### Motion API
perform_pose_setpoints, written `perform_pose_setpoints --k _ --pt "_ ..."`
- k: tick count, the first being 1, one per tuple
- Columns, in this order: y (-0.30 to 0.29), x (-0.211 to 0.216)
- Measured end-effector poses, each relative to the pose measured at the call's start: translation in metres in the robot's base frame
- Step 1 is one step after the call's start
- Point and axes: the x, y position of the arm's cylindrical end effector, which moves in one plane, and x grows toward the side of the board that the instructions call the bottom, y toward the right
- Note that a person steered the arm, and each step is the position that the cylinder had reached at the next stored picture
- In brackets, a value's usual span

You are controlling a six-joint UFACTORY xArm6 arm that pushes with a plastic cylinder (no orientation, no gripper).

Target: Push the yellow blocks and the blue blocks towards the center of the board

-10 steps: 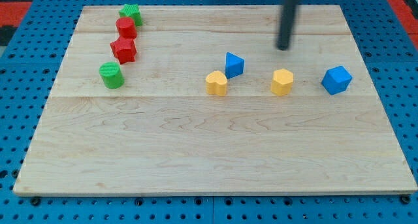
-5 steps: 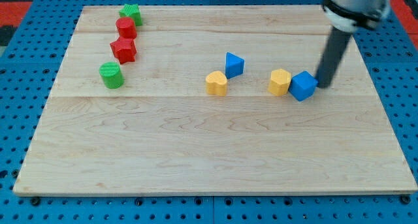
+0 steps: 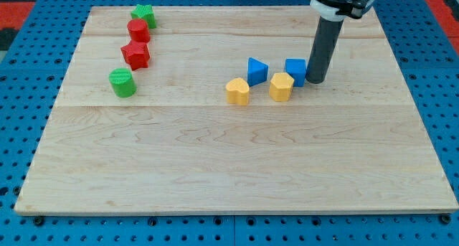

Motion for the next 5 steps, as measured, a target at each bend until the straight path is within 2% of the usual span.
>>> perform_pose_setpoints --k 1,4,5 --pt "-0.019 -0.004" --pt "-0.135 -0.004" --pt "-0.148 -0.003"
